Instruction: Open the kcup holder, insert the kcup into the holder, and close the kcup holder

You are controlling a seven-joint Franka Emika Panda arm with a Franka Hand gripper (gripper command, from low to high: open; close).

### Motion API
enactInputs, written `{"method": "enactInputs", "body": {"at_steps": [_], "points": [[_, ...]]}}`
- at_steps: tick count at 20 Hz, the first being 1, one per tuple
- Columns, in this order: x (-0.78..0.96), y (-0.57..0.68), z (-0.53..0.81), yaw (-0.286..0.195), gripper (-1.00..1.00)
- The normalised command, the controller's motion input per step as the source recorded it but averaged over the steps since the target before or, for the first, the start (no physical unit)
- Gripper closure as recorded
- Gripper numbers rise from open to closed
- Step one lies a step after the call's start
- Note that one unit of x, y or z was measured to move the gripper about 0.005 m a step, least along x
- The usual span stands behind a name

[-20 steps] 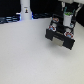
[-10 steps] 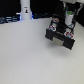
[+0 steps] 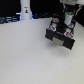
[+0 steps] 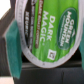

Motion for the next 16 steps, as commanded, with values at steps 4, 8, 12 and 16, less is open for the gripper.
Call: {"method": "enactInputs", "body": {"at_steps": [4,8,12,16], "points": [[-0.1,-0.01,-0.12,0.034,1.0],[-0.04,-0.02,-0.06,0.019,1.0],[-0.03,-0.24,0.0,-0.023,1.0],[-0.19,-0.41,0.01,-0.042,1.0]]}}
